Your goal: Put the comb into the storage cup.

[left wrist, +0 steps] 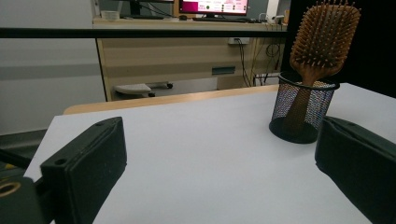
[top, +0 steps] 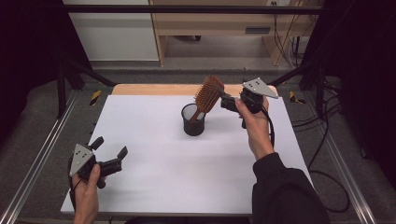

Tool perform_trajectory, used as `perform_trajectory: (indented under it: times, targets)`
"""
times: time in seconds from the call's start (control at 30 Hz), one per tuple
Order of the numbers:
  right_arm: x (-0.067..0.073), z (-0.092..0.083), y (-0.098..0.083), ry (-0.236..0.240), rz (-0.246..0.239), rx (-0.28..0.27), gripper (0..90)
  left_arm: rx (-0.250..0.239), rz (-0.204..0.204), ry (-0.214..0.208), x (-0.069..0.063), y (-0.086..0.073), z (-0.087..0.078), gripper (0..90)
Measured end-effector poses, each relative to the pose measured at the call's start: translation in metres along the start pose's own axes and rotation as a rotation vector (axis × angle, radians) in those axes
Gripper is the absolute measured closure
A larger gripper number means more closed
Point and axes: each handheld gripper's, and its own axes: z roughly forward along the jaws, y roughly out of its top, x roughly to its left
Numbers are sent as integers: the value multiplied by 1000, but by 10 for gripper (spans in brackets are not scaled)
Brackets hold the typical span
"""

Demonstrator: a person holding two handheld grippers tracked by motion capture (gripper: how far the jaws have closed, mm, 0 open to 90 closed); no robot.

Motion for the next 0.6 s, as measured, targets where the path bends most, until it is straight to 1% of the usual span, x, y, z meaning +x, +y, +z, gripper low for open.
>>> perform_trajectory:
  times: [0.2, 0.33, 0.37, 0.5, 0.6]
  targets:
    - [0, -3, 0, 9, 21, -15, 57, -5, -10, 11, 3, 0, -2, 25]
    - [-1, -6, 0, 17, 21, -14, 53, -11, -14, 15, 4, 0, -3, 25]
    - [-3, -7, 2, 18, 35, -18, 53, -14, -20, 10, 4, 0, -3, 24]
    - [-5, -10, 4, 6, 46, -17, 49, -3, -26, 12, 5, -3, -2, 24]
    - [-7, -13, 4, 8, 46, -20, 49, -10, -11, 25, 7, -1, -4, 24]
